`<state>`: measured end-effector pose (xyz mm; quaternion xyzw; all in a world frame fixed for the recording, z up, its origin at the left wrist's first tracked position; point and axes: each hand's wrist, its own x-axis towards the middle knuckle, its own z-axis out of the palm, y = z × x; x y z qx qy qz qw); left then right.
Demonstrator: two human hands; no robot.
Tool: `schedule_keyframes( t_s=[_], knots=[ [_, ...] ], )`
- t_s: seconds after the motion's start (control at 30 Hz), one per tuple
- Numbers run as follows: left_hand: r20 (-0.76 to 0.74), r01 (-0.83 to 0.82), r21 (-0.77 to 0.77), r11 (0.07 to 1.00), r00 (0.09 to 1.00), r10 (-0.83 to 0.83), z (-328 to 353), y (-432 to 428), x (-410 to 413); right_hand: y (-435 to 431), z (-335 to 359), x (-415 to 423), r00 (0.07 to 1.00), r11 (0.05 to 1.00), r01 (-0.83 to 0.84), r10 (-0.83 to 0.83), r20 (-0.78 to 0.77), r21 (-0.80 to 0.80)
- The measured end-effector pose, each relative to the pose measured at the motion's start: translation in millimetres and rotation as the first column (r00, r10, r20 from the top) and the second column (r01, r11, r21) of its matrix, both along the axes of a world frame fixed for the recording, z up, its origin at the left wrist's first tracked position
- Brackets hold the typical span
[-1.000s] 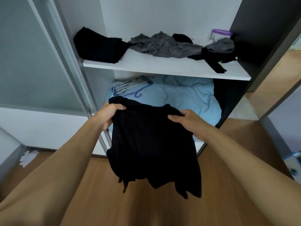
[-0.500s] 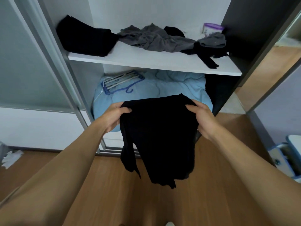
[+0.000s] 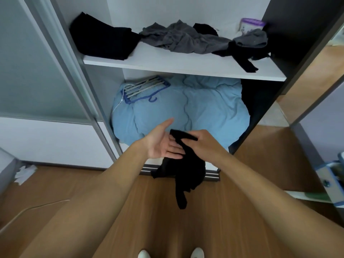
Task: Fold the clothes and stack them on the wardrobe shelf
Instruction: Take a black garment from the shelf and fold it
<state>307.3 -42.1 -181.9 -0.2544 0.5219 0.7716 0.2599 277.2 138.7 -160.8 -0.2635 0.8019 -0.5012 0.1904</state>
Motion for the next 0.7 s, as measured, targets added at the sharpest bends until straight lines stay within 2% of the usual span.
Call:
schedule_keyframes(
  t_s=[0.1,0.13,0.23,0.3,0.37,0.43,0.47,0.53,0.57,0.7],
  knots=[
    [-0.06,-0.137,-0.188,0.973,0.99,0.128,-3,19,-3,-2,-21,18,0.965,0.983,-0.134,0.158,-0.209,0.125],
    [-0.089,-0.168,-0.264,0.95,0.985,0.149,-7,21,-4,0,-26,21,0.956,0.975,-0.148,0.184,-0.23,0.165],
    [-0.203,-0.226,-0.407,0.885,0.967,0.154,-12,20,-2,14,-36,22,0.952,0.931,-0.274,0.298,-0.072,0.24],
    [-0.268,-0.148,-0.526,0.837,0.963,0.002,-9,16,3,23,-36,21,0.961,0.948,-0.263,0.273,-0.037,0.179],
    [-0.256,-0.035,-0.682,0.731,0.947,-0.193,-1,12,5,27,-30,11,0.998,0.998,-0.053,0.054,-0.037,0.039],
    [-0.215,0.029,-0.811,0.584,0.914,-0.344,4,9,4,29,-23,-4,0.987,0.984,0.162,-0.16,0.029,-0.077],
    [-0.193,0.057,-0.858,0.51,0.885,-0.424,7,9,3,31,-20,-12,0.977,0.972,0.212,-0.207,0.056,-0.105],
    [-0.167,0.092,-0.908,0.408,0.814,-0.556,14,13,2,32,-18,-23,0.981,0.979,0.19,-0.187,0.042,-0.078],
    [-0.175,0.091,-0.916,0.391,0.786,-0.593,17,15,1,32,-19,-25,0.989,0.988,0.145,-0.144,0.028,-0.047],
    [-0.28,0.02,-0.914,0.405,0.692,-0.665,31,22,5,26,-27,-25,0.991,0.995,-0.078,0.071,0.115,0.059]
  ],
)
